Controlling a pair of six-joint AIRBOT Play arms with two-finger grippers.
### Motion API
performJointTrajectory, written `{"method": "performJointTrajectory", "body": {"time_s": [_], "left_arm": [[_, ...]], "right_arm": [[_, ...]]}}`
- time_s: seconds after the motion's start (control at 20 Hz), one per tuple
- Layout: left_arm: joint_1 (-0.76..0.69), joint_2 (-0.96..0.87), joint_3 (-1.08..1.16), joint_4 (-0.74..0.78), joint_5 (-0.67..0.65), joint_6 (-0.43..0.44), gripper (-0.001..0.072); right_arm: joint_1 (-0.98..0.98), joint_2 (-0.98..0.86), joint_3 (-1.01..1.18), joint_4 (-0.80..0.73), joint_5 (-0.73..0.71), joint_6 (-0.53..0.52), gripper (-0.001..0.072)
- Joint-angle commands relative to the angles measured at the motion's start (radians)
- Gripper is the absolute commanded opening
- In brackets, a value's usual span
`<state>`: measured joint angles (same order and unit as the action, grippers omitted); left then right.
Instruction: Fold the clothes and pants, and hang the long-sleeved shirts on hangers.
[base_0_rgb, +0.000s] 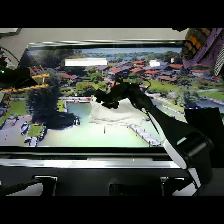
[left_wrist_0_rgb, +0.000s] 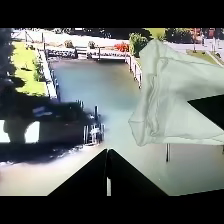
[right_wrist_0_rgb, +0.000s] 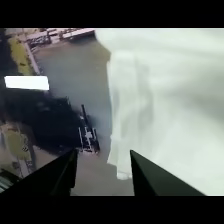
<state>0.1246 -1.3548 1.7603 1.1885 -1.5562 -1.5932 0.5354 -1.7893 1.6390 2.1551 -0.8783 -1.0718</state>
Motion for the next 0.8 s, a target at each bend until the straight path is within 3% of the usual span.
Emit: {"method": "performJointTrajectory", "body": {"time_s": [0.0,0.35,0.55,0.75], "left_arm": [[0.001,0.001,0.000,0.001,0.001,-0.001,0.0018],[0.001,0.002,0.000,0.002,-0.001,-0.001,0.0018],[0.000,0.002,0.000,0.002,-0.007,-0.003,0.0018],[0.000,0.002,0.000,-0.003,-0.019,-0.004,0.0018]], "right_arm": [[-0.066,0.115,0.001,-0.006,-0.125,-0.090,0.0476],[-0.580,0.316,-0.005,-0.048,-0.461,-0.380,0.0481],[-0.760,0.301,-0.155,0.091,-0.463,-0.532,0.0496],[-0.781,0.264,-0.426,0.198,-0.388,-0.667,0.0510]]}}
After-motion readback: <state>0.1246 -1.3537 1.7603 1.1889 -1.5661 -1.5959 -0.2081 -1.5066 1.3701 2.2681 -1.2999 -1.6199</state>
